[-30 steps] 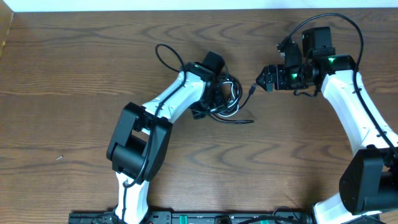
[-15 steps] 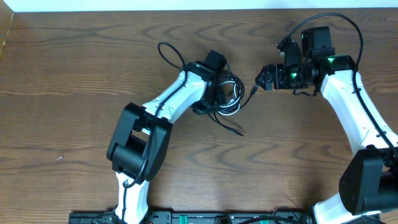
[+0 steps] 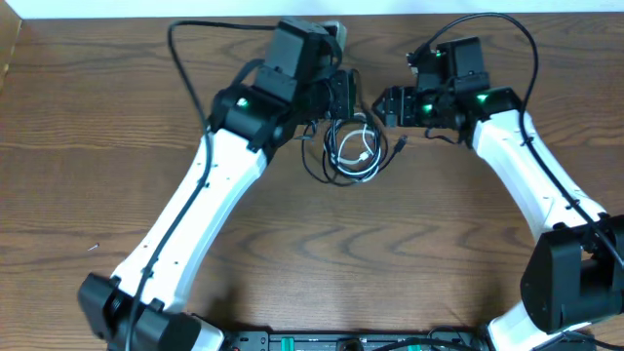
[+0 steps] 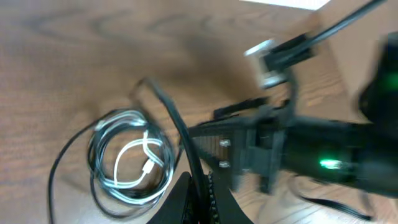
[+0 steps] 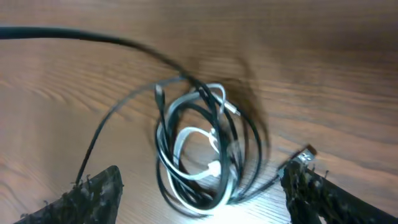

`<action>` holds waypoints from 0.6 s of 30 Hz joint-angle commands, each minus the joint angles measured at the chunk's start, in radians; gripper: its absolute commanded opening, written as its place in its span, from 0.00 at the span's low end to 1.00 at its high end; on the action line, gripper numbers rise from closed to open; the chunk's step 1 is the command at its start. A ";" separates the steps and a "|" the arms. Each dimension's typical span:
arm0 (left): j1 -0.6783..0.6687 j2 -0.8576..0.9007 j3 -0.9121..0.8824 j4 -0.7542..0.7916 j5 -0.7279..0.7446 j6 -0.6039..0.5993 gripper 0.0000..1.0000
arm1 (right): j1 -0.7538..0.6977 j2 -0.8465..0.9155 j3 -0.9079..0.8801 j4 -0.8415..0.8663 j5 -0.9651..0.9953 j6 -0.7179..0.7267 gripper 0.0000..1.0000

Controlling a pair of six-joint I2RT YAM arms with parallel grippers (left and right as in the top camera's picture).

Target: Untangle cables

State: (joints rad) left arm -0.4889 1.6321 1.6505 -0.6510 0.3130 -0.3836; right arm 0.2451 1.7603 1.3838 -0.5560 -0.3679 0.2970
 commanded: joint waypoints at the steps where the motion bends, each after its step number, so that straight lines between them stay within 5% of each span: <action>1: 0.011 -0.023 0.003 0.034 0.011 0.029 0.08 | 0.014 0.013 0.018 0.015 0.044 0.084 0.78; 18: 0.106 -0.239 0.003 0.568 -0.009 0.005 0.07 | 0.033 0.089 0.018 0.034 0.016 0.041 0.80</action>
State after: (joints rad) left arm -0.3824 1.4220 1.6444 -0.1284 0.3138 -0.3771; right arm 0.2615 1.8194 1.3861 -0.5308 -0.3408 0.3553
